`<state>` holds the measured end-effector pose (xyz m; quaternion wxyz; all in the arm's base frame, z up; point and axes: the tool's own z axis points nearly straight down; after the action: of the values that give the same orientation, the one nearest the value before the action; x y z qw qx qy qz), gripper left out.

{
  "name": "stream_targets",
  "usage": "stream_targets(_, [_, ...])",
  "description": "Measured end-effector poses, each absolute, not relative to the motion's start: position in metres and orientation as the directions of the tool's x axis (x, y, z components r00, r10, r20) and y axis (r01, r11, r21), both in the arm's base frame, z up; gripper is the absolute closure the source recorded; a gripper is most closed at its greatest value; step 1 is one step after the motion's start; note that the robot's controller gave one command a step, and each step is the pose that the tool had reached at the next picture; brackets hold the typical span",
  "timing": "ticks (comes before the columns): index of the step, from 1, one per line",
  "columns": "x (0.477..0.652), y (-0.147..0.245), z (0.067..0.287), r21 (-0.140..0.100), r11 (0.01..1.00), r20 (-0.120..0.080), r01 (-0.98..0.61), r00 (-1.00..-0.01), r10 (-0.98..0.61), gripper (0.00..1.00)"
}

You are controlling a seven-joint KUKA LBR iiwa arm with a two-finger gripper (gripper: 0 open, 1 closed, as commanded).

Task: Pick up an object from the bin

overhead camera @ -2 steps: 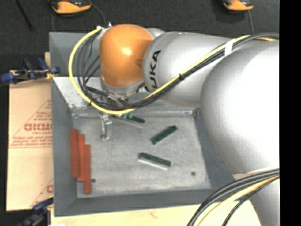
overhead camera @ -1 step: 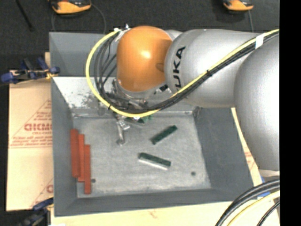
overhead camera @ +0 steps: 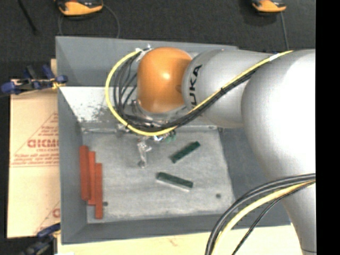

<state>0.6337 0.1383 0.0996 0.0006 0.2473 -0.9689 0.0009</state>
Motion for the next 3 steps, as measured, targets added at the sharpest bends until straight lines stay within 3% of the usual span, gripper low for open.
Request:
stream_targets(1, [0.605,0.068,0.176,-0.007,0.885,-0.007,-0.465,-0.885,-0.465,0.0])
stream_targets(2, [0.55,0.038,0.133,0.002,0.821,0.003,-0.571,-0.821,-0.571,0.0])
stream_targets(3, [0.552,0.03,0.068,0.002,0.884,0.0,-0.468,-0.884,-0.468,0.0])
